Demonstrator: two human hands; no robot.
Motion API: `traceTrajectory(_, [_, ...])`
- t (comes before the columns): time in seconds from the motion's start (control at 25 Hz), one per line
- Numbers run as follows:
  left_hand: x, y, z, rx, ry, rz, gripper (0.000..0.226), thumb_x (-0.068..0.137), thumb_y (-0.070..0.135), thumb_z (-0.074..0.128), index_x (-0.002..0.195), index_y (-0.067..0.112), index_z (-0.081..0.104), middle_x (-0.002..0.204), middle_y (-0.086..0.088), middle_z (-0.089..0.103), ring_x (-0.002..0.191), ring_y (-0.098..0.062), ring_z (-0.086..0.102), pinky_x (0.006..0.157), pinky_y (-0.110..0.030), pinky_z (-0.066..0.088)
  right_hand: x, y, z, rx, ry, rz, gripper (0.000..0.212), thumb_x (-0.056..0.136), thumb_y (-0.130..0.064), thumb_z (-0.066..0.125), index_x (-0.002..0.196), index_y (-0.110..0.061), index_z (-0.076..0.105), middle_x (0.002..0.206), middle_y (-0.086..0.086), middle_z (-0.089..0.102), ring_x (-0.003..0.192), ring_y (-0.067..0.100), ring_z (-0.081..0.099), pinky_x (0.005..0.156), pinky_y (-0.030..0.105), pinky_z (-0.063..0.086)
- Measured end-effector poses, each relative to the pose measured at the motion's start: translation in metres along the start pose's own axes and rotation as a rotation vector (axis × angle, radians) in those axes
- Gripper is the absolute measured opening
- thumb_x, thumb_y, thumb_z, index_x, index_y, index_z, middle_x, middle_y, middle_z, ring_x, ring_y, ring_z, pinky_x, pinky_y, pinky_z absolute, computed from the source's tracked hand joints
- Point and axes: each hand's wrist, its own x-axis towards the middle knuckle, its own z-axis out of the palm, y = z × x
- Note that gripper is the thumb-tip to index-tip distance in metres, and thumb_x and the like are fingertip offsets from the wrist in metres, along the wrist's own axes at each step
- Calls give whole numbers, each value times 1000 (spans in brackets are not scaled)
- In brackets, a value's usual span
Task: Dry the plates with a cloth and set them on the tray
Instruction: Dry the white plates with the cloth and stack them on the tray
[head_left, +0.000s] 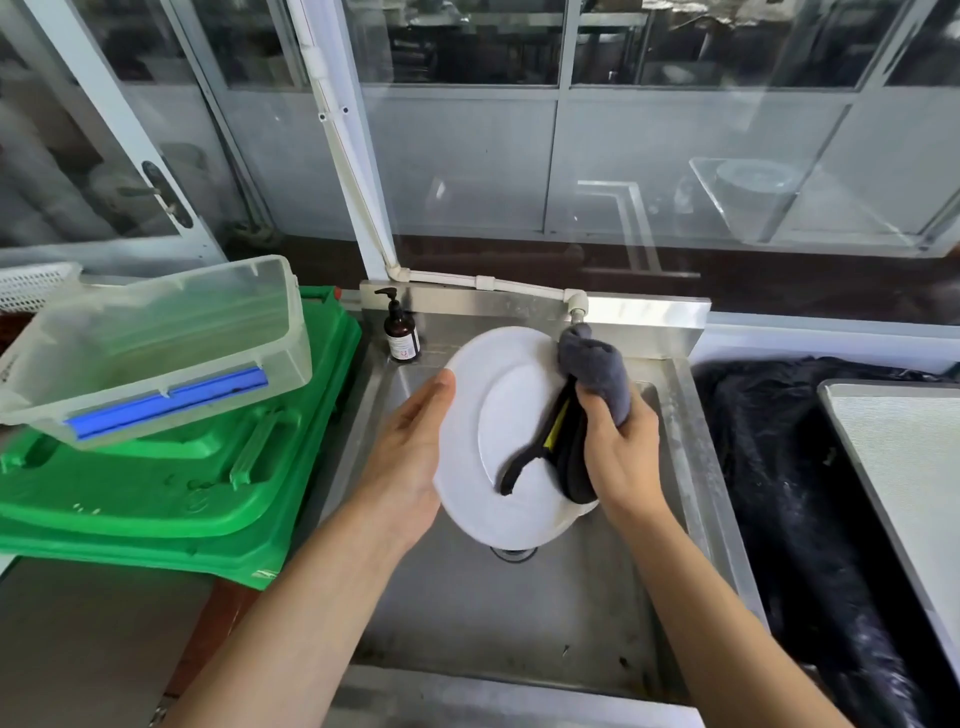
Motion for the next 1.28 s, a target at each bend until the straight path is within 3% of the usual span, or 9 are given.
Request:
traceTrajectory(0.24, [7, 8, 2, -50, 19, -43, 40, 95, 43, 60, 130, 23, 63, 120, 0, 73, 113, -21, 69, 99, -44, 53, -64, 23, 3, 192, 101, 128, 47, 86, -41, 59, 130, -24, 65, 127, -9, 68, 120, 5, 61, 105, 26, 48])
traceTrajectory(0.32, [10, 10, 7, -75, 16, -41, 38, 99, 44, 55, 129, 22, 63, 112, -1, 76, 102, -18, 73, 89, -39, 57, -80, 23, 8, 169, 85, 33, 61, 90, -40, 59, 149, -27, 52, 153, -11, 51, 145, 6, 42, 118, 26, 34])
traceTrajectory(0.52, [11, 8, 25, -76, 124, -110, 45, 94, 51, 59, 101, 10, 76, 89, -11, 78, 69, -19, 76, 49, -26, 55, -97, 13, 31, -171, -191, -430, 64, 91, -23, 53, 154, -18, 44, 163, -8, 37, 155, 21, 27, 128, 41, 10])
traceTrajectory(0.6, [7, 5, 23, -24, 141, -170, 52, 88, 58, 65, 92, 8, 78, 81, -14, 77, 69, -22, 76, 49, -27, 56, -100, 12, 37, -235, -267, -540, 65, 90, -20, 55, 154, -17, 44, 163, -4, 38, 153, 24, 30, 127, 43, 11])
traceTrajectory(0.8, [9, 6, 17, -127, 92, -161, 49, 93, 52, 60, 115, 9, 68, 94, -14, 78, 80, -26, 76, 62, -34, 59, -101, 29, 16, -363, -300, -685, 63, 97, -27, 56, 157, -31, 35, 163, -13, 35, 152, 17, 33, 127, 41, 17])
traceTrajectory(1.0, [4, 9, 12, -68, -63, -75, 41, 101, 45, 50, 128, 17, 62, 114, -6, 75, 103, -22, 72, 90, -42, 55, -94, 33, 7, -21, 61, -161, 58, 95, -30, 57, 152, -25, 47, 158, -12, 45, 150, 12, 35, 123, 35, 28])
traceTrajectory(1.12, [-3, 8, 9, -6, -167, -88, 41, 99, 45, 51, 131, 20, 62, 125, -7, 71, 117, -25, 66, 102, -47, 49, -55, 15, -5, 56, 242, 138, 44, 85, -53, 53, 116, -27, 70, 107, -17, 73, 109, 6, 65, 91, 36, 52])
traceTrajectory(1.2, [-7, 9, 10, 18, -196, -95, 37, 98, 43, 54, 125, 22, 66, 123, -5, 72, 114, -22, 68, 100, -43, 50, -24, -5, -12, -41, 220, 172, 33, 84, -57, 47, 87, -31, 67, 76, -20, 68, 77, -1, 61, 74, 34, 47])
traceTrajectory(1.28, [-10, 7, 16, 44, -218, -103, 36, 97, 41, 57, 124, 19, 67, 120, -5, 73, 112, -22, 69, 98, -41, 51, -4, -21, -11, -169, 106, 54, 34, 86, -57, 47, 89, -28, 64, 80, -17, 67, 81, 2, 60, 78, 38, 49])
